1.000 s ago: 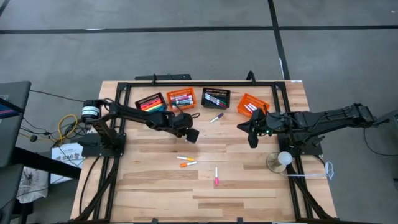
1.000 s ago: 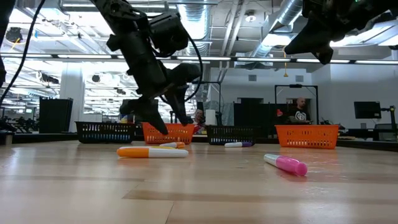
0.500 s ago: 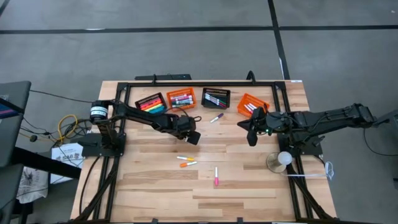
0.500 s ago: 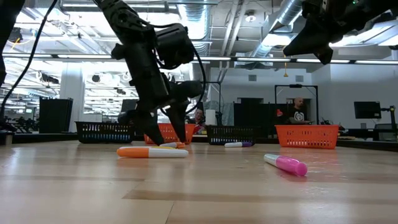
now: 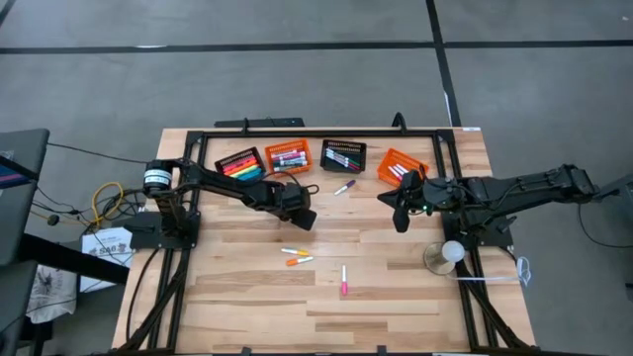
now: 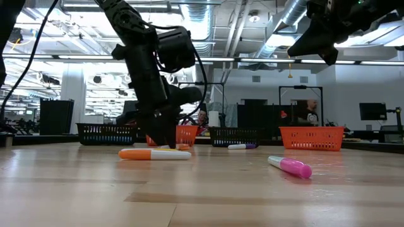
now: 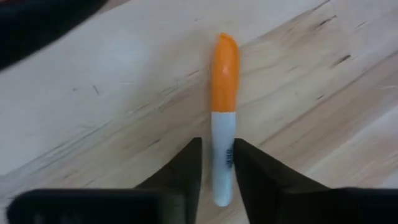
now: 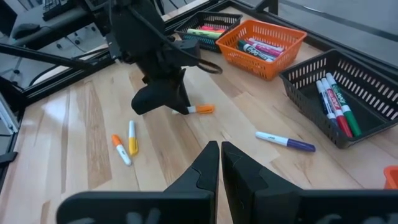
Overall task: Pick & Place Markers
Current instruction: Put the orange small highlighter pen into the left orange bin
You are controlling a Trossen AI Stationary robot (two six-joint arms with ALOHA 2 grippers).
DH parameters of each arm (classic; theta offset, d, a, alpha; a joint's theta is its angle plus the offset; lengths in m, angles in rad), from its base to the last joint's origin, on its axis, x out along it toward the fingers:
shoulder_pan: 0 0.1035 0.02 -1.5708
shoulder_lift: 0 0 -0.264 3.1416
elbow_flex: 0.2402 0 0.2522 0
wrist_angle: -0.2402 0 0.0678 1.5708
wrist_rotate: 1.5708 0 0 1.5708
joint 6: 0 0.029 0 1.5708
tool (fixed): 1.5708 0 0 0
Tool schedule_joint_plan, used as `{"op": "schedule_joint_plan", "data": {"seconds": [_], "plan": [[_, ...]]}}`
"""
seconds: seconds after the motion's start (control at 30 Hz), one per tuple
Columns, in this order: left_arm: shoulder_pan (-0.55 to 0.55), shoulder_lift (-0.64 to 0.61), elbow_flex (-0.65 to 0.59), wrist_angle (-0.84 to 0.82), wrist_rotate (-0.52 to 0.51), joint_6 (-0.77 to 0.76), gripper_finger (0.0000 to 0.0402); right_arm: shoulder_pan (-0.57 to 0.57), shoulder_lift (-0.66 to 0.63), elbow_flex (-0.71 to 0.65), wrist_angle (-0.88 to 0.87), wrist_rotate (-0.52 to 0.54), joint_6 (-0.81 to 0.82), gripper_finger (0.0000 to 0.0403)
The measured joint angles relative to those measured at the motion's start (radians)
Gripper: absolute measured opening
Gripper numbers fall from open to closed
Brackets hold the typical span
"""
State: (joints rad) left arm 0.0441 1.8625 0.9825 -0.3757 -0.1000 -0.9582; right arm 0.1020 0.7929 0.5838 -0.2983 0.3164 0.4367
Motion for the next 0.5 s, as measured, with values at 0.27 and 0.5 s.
{"op": "schedule_joint_plan", "data": {"seconds": [0.27,0.5], "plan": [[-0.005,0.0,0.0,-0.009,-0.023,0.016,0.0051,0.0,0.0,0.0,0.0,0.0,0.0,0.001],[-0.006,0.0,0.0,-0.016,-0.041,0.016,0.005,0.0,0.0,0.0,0.0,-0.001,0.0,0.001]]}}
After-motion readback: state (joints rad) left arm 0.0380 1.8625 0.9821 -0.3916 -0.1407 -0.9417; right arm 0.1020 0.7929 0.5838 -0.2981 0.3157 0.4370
